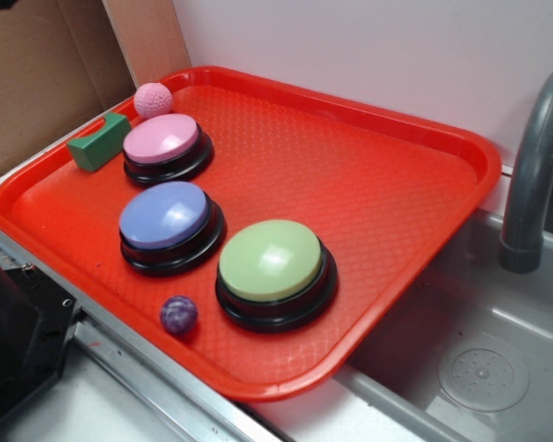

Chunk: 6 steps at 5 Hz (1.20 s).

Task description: Push the purple button.

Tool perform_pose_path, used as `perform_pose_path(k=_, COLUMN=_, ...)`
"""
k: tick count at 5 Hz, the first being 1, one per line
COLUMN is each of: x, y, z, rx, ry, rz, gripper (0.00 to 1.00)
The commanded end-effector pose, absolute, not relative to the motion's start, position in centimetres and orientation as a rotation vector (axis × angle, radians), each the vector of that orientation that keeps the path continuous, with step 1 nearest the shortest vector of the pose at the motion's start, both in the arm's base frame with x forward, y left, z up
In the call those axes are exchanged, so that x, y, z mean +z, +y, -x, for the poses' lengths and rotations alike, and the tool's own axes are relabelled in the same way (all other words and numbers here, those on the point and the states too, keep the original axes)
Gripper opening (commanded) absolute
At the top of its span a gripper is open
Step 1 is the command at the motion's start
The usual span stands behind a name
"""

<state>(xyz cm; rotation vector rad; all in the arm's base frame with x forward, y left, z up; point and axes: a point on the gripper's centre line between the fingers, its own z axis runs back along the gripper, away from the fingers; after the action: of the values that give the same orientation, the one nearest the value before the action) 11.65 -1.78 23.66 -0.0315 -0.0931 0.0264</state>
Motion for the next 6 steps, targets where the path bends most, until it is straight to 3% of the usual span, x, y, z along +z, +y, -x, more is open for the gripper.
perform_pose_path(k=1, x=23.7, y=-1.8, z=-11.7, rx=0.026, ry=-0.093, rz=0.031, gripper=1.0)
perform_pose_path(k=2, x=18.7, y=-1.0, z=-13.7, rx=0.133, ry=-0.152, rz=0.108, gripper=1.0)
perform_pose_path(k=3, x=16.1, y=-1.1, z=-17.5, rx=0.29, ry=-0.106, rz=0.03, gripper=1.0)
perform_pose_path(k=4, x=14.3, y=-1.4, z=-20.0, rx=0.507, ry=-0.113, rz=-0.013, gripper=1.0)
perform_pose_path(k=5, x=12.3, y=-1.0, z=-20.5, rx=0.602, ry=-0.089, rz=0.072, gripper=1.0)
perform_pose_path(k=6, x=9.5, y=-1.3, z=-19.2, rx=0.557, ry=-0.027, rz=0.076, gripper=1.0)
